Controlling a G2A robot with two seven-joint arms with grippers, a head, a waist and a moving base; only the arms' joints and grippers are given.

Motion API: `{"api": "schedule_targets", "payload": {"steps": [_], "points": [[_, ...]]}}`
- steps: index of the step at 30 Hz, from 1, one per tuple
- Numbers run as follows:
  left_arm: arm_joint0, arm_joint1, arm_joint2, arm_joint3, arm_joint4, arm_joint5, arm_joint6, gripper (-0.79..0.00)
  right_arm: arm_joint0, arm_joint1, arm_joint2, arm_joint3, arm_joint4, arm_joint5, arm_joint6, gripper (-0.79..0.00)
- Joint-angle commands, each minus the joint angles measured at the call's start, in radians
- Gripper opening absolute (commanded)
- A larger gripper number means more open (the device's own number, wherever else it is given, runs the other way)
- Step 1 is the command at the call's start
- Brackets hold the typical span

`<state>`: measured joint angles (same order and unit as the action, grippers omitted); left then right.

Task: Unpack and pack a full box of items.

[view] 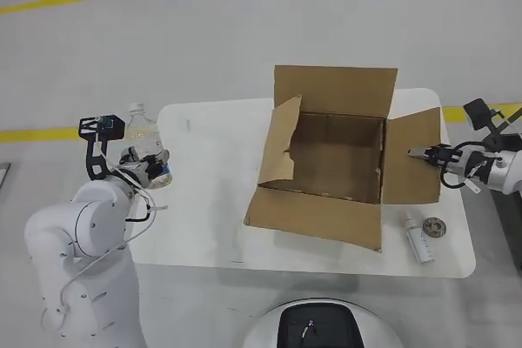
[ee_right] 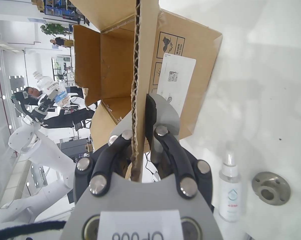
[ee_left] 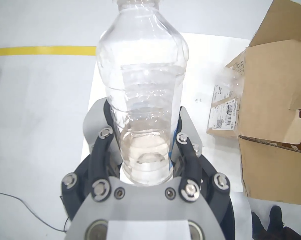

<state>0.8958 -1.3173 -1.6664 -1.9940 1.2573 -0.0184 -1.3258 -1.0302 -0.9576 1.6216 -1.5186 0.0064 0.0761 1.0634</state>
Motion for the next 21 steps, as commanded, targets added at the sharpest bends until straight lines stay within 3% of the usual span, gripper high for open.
{"api": "schedule_targets", "payload": {"steps": [1,6,11,16,21], "points": [[-0.006,0.001,0.0,-0.009,-0.018,0.008,0.002,-0.785,0.001,0.001,-0.005,-0.01,0.008,-0.003,0.003,-0.785],[-0.042,-0.003,0.057,-0.066,-0.148,0.047,-0.011,-0.785,0.006,0.002,-0.03,-0.032,0.03,-0.016,0.013,-0.785],[-0.108,-0.013,0.178,-0.106,-0.305,0.101,-0.027,-0.785,0.007,-0.001,-0.076,-0.045,0.051,-0.02,0.011,-0.785],[-0.174,-0.022,0.306,-0.085,-0.414,0.129,-0.039,-0.785,0.011,-0.004,-0.123,-0.058,0.054,-0.019,0.001,-0.785],[-0.197,-0.025,0.38,-0.027,-0.478,0.162,-0.073,-0.785,0.013,-0.005,-0.146,-0.064,0.062,-0.016,-0.015,-0.785]]}}
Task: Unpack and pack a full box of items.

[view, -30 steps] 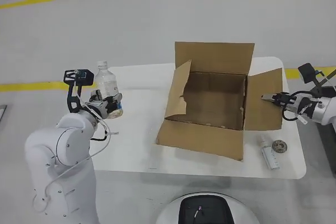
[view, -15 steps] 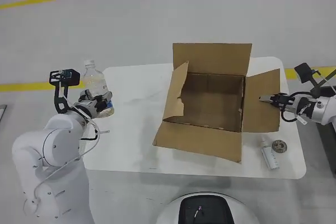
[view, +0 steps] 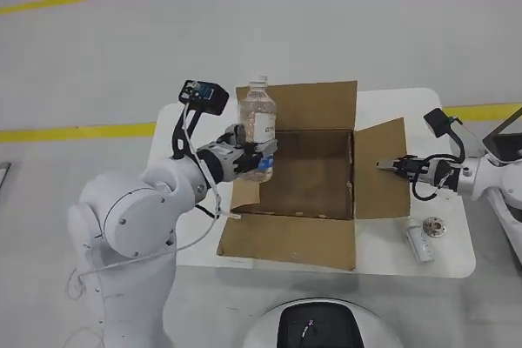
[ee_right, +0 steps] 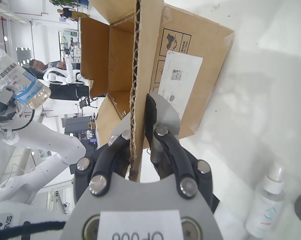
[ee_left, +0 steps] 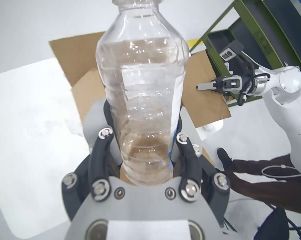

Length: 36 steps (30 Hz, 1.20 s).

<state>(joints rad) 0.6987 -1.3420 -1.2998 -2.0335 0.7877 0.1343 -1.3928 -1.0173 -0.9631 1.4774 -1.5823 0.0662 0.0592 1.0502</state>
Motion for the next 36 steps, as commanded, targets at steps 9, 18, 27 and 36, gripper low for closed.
{"api": "schedule_targets", "payload": {"steps": [9,18,27,36], "points": [[0.001,-0.001,0.051,0.044,-0.032,0.033,-0.022,-0.785,-0.008,0.004,-0.005,-0.009,0.019,0.005,-0.015,-0.785],[0.03,0.0,0.059,0.057,-0.034,0.021,0.026,-0.785,-0.019,0.007,-0.013,-0.036,0.036,0.01,-0.024,-0.785],[-0.01,-0.009,0.192,0.218,-0.005,0.074,0.032,-0.785,-0.004,0.013,0.002,-0.068,0.042,0.01,-0.03,-0.785],[-0.045,-0.016,0.217,0.374,-0.009,0.175,0.052,-0.785,-0.015,0.022,0.036,-0.147,0.046,0.007,-0.027,-0.785]]}}
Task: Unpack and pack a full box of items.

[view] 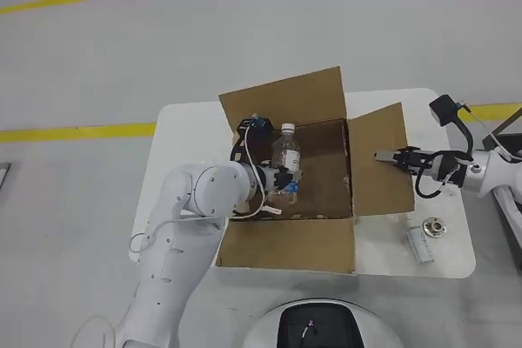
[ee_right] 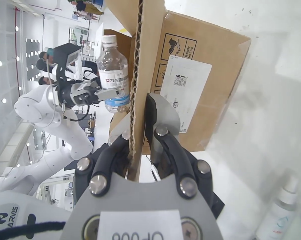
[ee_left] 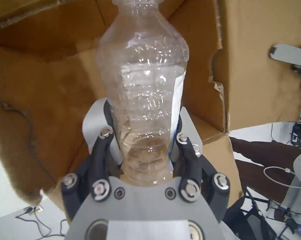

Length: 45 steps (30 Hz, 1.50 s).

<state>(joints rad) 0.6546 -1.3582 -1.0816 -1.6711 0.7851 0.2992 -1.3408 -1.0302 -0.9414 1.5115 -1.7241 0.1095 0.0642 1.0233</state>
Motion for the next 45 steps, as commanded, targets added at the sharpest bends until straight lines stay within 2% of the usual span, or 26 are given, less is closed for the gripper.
{"api": "schedule_targets", "payload": {"steps": [1,13,19,20,21,23,24,25,35,45], "points": [[0.0,0.0,-0.004,0.031,-0.013,0.027,-0.002,-0.785,-0.003,0.002,0.005,-0.013,-0.001,0.004,-0.002,-0.785],[-0.005,0.009,0.015,0.163,0.094,0.061,-0.041,-0.785,-0.021,0.009,0.007,-0.053,0.006,0.022,-0.011,-0.785],[-0.019,0.008,0.028,0.18,0.104,0.06,-0.048,-0.77,-0.023,0.012,0.003,-0.057,0.002,0.026,-0.013,-0.785],[-0.021,0.008,0.031,0.179,0.107,0.06,-0.048,-0.659,-0.023,0.012,0.003,-0.057,0.001,0.026,-0.014,-0.785],[-0.022,0.008,0.033,0.179,0.109,0.061,-0.049,-0.613,-0.023,0.013,0.002,-0.056,0.001,0.027,-0.014,-0.785],[-0.024,0.008,0.034,0.183,0.111,0.064,-0.051,-0.403,-0.023,0.014,0.002,-0.055,-0.001,0.027,-0.014,-0.785],[-0.024,0.008,0.034,0.185,0.111,0.064,-0.051,-0.095,-0.022,0.014,0.001,-0.055,0.001,0.027,-0.014,-0.785],[-0.025,0.008,0.034,0.186,0.111,0.066,-0.051,0.0,-0.022,0.015,0.001,-0.055,0.002,0.026,-0.015,-0.785],[-0.033,0.008,0.037,0.169,0.124,0.066,-0.05,0.0,-0.021,0.02,0.007,-0.044,0.011,0.016,-0.012,-0.785],[-0.032,0.023,0.007,0.016,0.207,0.027,-0.075,0.0,-0.018,0.027,-0.001,0.036,-0.016,-0.011,0.0,-0.785]]}}
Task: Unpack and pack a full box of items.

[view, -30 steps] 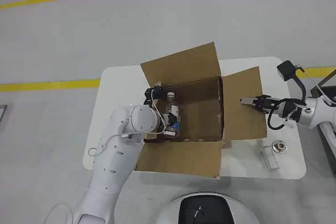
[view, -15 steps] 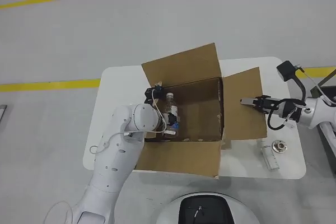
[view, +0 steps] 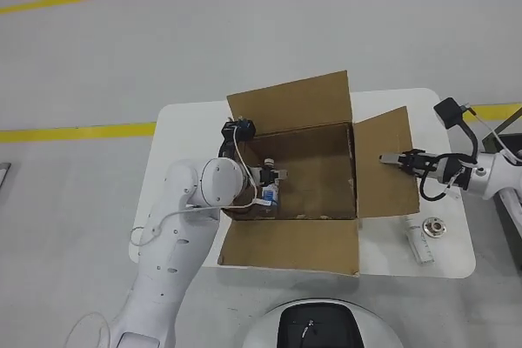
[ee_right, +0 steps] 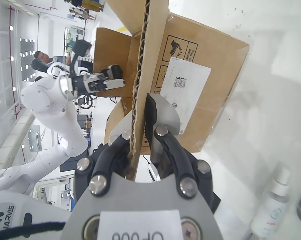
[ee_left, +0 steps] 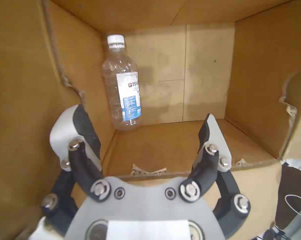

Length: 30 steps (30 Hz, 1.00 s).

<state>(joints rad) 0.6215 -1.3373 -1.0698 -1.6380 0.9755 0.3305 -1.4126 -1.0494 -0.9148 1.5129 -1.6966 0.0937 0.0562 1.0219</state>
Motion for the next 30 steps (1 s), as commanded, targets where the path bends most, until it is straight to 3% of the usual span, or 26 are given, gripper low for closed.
{"api": "schedule_targets", "payload": {"steps": [1,7,20,22,23,24,25,26,30], "points": [[0.002,0.005,-0.011,-0.038,0.032,-0.01,-0.008,0.0,0.002,0.001,-0.004,0.023,-0.008,-0.005,0.003,-0.785],[0.026,0.017,-0.044,-0.107,0.097,-0.028,-0.039,0.0,0.011,0.003,-0.015,0.082,-0.025,-0.017,0.001,-0.785],[0.096,0.031,-0.127,-0.113,0.116,-0.008,-0.007,0.0,0.037,0.006,-0.057,0.16,-0.067,-0.021,-0.001,-0.785],[0.1,0.032,-0.13,-0.114,0.113,-0.009,-0.001,0.0,0.04,0.005,-0.061,0.165,-0.057,-0.019,-0.004,-0.573],[0.1,0.031,-0.131,-0.121,0.104,-0.009,0.007,0.0,0.042,0.005,-0.062,0.166,-0.058,-0.02,-0.006,-0.526],[0.1,0.031,-0.132,-0.128,0.096,-0.011,0.013,0.0,0.044,0.005,-0.059,0.164,-0.052,-0.022,-0.013,-0.416],[0.1,0.03,-0.133,-0.138,0.078,-0.014,0.019,0.0,0.044,0.005,-0.054,0.164,-0.035,-0.02,-0.02,-0.08],[0.097,0.028,-0.135,-0.154,0.052,-0.015,0.03,0.0,0.045,0.006,-0.046,0.158,-0.034,-0.018,-0.031,0.0],[0.087,0.025,-0.134,-0.202,0.016,-0.03,0.062,0.0,0.026,0.011,0.014,0.102,-0.031,-0.014,-0.106,0.0]]}}
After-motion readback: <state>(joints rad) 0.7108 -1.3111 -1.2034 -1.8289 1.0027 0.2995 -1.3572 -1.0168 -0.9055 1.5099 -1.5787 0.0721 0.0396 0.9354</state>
